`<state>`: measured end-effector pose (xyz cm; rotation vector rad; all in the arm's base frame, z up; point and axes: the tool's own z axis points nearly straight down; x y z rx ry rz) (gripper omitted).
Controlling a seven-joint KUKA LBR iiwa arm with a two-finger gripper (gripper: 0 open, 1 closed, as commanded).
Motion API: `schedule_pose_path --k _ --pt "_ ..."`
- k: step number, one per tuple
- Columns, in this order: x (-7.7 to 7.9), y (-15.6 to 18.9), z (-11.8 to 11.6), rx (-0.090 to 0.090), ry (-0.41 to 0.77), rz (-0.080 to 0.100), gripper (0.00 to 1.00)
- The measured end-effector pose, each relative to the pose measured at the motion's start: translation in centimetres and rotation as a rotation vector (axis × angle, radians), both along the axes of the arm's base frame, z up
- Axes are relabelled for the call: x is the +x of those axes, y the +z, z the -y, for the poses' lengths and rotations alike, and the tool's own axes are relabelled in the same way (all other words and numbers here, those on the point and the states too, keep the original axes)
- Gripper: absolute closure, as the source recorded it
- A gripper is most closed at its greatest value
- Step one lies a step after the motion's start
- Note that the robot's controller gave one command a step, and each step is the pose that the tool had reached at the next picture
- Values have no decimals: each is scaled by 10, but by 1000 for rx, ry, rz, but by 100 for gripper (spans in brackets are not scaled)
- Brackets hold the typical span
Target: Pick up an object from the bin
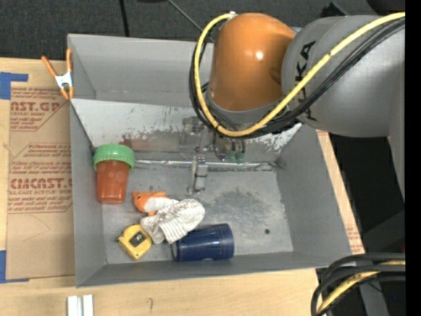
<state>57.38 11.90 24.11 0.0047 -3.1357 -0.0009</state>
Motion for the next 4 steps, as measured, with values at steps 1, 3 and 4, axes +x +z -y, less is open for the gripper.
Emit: schedule_pose_path --k 1,3,4 --pt "1 5 1 1 -2 8 0" --pt "-45 -91 -39 1 106 9 0" --pt "-44 -114 -12 2 124 5 0"
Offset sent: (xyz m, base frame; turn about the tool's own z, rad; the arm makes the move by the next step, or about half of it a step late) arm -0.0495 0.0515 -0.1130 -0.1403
